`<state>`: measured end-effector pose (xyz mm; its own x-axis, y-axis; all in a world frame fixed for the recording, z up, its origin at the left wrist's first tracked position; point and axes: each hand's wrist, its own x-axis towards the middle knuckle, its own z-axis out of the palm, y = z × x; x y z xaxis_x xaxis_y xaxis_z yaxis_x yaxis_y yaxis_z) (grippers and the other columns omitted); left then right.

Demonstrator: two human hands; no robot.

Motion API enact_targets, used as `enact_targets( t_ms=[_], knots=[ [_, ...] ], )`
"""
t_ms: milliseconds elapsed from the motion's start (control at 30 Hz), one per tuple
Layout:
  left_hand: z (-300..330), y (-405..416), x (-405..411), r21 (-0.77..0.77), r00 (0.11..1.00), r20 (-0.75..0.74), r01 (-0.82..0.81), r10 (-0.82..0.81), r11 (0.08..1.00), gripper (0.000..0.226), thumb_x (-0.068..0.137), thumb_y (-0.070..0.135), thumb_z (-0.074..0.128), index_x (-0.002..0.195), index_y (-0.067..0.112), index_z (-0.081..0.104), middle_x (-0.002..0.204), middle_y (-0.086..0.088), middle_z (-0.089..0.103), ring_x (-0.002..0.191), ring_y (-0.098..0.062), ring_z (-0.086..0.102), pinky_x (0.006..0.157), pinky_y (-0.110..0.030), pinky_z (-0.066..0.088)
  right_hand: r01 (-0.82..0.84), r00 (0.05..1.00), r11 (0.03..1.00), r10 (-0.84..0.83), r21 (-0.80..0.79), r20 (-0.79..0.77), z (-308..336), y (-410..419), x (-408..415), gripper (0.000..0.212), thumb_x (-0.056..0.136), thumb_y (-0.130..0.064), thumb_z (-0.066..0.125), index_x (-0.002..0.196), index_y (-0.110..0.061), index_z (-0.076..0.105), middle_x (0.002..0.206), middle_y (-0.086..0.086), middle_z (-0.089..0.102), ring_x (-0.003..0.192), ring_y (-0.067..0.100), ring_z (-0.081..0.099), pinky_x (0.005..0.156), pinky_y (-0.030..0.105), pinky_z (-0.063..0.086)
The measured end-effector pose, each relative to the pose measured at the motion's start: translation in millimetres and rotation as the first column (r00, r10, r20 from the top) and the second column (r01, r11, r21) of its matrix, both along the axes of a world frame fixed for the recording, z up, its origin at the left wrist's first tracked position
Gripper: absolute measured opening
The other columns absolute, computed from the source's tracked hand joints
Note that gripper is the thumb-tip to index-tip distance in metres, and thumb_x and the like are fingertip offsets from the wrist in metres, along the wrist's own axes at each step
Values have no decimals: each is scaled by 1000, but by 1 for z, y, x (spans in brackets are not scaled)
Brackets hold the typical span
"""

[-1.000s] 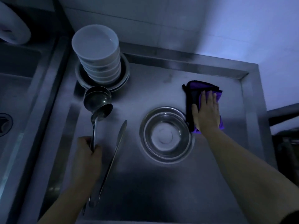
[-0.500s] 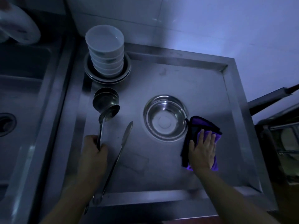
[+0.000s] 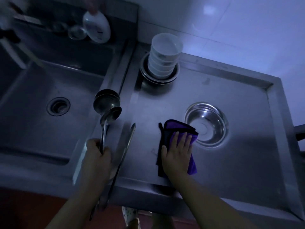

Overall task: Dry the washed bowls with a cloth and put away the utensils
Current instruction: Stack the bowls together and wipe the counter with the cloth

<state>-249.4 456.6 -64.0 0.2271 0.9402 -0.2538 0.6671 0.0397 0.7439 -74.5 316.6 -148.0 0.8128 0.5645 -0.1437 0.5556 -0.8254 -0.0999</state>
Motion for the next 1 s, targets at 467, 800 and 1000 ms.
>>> enact_targets(
  t_ms=[467, 800, 1000],
  knots=[
    [-15, -2, -74, -19, 996, 39, -76, 77, 997, 15, 90, 12, 52, 96, 23, 44, 72, 7, 57, 62, -8, 54, 50, -27, 35, -290, 942, 939, 315, 186, -119, -5, 172, 10, 71, 92, -11, 41, 153, -17, 6, 158, 16, 10, 146, 27, 5, 119, 33, 1],
    [-3, -12, -71, -31, 999, 34, -22, 23, 999, 16, 89, 11, 52, 91, 23, 42, 72, 4, 56, 64, -14, 54, 51, -29, 35, -663, 645, 679, 732, 317, -219, 12, 34, -71, 61, 78, 4, 55, 137, -11, 50, 146, 25, 37, 138, 42, 29, 112, 52, 27],
    [10, -24, -26, -74, 984, 15, 177, -176, 981, 8, 89, 9, 51, 92, 11, 44, 74, -3, 54, 63, -17, 52, 51, -28, 36, -571, 710, 778, 628, 262, -319, 33, -48, -40, 62, 85, 5, 50, 141, -21, 44, 156, 6, 19, 147, 22, 8, 119, 30, 8]
  ],
)
